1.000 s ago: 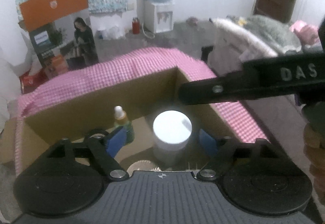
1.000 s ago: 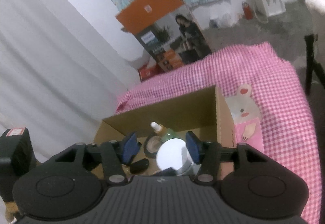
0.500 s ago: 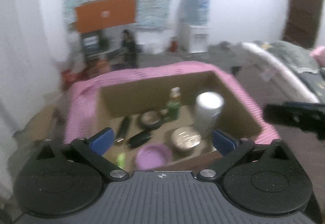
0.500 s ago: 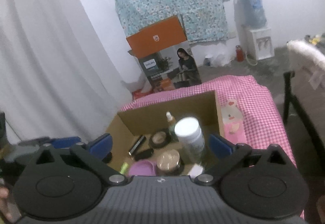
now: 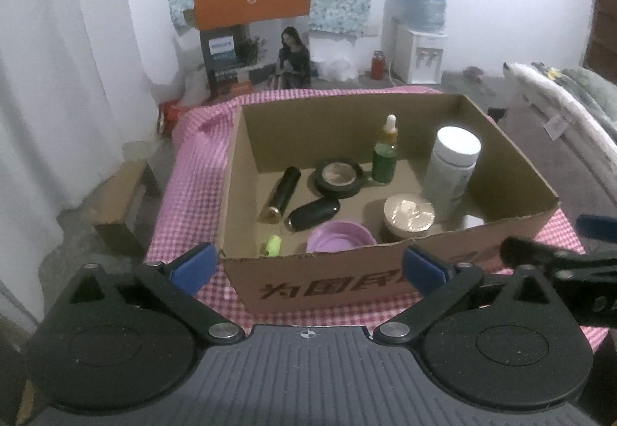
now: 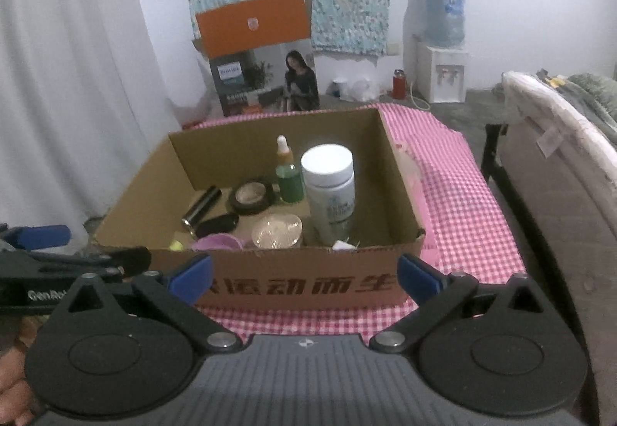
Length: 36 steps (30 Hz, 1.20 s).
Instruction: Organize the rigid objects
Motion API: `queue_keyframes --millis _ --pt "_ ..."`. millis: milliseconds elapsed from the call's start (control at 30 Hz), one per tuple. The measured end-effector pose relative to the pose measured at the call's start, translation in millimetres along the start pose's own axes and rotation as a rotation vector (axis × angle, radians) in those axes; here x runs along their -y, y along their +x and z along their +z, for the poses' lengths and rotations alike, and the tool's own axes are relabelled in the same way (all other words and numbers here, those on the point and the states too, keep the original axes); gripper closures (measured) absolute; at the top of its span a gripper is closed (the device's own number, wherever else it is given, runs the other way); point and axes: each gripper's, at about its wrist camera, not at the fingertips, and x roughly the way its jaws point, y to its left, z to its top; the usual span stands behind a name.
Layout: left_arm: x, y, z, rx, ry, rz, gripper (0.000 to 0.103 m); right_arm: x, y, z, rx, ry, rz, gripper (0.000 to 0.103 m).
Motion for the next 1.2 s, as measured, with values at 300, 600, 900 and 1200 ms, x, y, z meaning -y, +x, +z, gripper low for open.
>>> queue_keyframes --millis 300,600,900,1200 --pt "-11 8 -3 -0.048 -0.057 -0.022 0.000 -4 12 0 -0.018 -0.028 -0.026 0.000" --pt "-11 13 -2 -0.063 -0.058 -0.008 0.000 -4 21 2 -0.036 -0.032 -0.030 0.000" --pt "-13 12 -3 -0.056 -0.051 0.002 0.001 -7 22 3 -0.038 -0.039 -0.030 0.000" --pt "-14 12 -2 -0.058 -0.054 0.002 0.001 -9 22 3 -0.041 -0.045 -0.027 0.000"
